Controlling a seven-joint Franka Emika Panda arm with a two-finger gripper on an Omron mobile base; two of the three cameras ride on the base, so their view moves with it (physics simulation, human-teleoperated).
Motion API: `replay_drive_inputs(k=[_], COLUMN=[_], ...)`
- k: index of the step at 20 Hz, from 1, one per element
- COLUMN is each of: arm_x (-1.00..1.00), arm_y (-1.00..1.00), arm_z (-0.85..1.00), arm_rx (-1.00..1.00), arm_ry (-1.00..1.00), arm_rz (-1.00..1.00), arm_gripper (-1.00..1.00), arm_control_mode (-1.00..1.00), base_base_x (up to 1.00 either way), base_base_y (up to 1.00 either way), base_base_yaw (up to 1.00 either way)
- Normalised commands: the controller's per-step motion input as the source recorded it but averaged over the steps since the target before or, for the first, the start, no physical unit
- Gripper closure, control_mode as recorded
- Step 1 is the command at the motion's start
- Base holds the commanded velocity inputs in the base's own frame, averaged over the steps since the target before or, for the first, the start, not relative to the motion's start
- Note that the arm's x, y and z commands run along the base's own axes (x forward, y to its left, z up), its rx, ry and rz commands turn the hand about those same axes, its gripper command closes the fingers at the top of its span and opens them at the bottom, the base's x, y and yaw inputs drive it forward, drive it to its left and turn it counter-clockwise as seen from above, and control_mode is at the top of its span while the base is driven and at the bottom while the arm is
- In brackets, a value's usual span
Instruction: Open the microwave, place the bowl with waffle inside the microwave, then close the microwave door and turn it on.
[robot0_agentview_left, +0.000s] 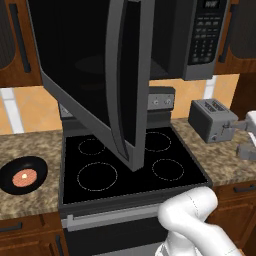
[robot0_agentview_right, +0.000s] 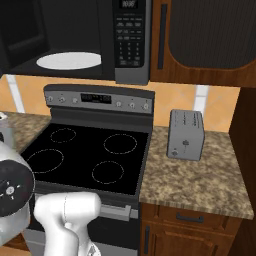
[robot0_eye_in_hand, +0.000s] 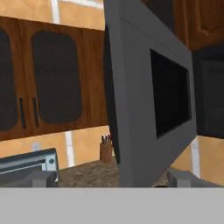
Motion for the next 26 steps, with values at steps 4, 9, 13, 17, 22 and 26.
replay_drive_inputs(k=[4, 9, 13, 17, 22, 26], arm_x=[0.96, 0.76, 0.04, -0.03, -0.02, 0.14], arm_y=[-0.24, 0.36, 1.0, 1.0, 1.0, 0.75], arm_z=[0.0, 0.0, 0.06, 0.19, 0.07, 0.0], arm_rx=[0.12, 0.07, -0.04, -0.17, -0.3, -0.22], arm_ry=[0.19, 0.22, 0.14, 0.15, 0.23, 0.25], arm_rz=[0.59, 0.3, 0.19, 0.18, 0.21, 0.17], arm_gripper=[-1.0, -1.0, -1.0, -1.0, -1.0, -1.0], arm_control_mode=[-1.0, -1.0, -1.0, -1.0, -1.0, -1.0], base_base_x=[0.0, 0.0, 0.0, 0.0, 0.0, 0.0], base_base_y=[0.0, 0.0, 0.0, 0.0, 0.0, 0.0], base_base_yaw=[0.0, 0.0, 0.0, 0.0, 0.0, 0.0])
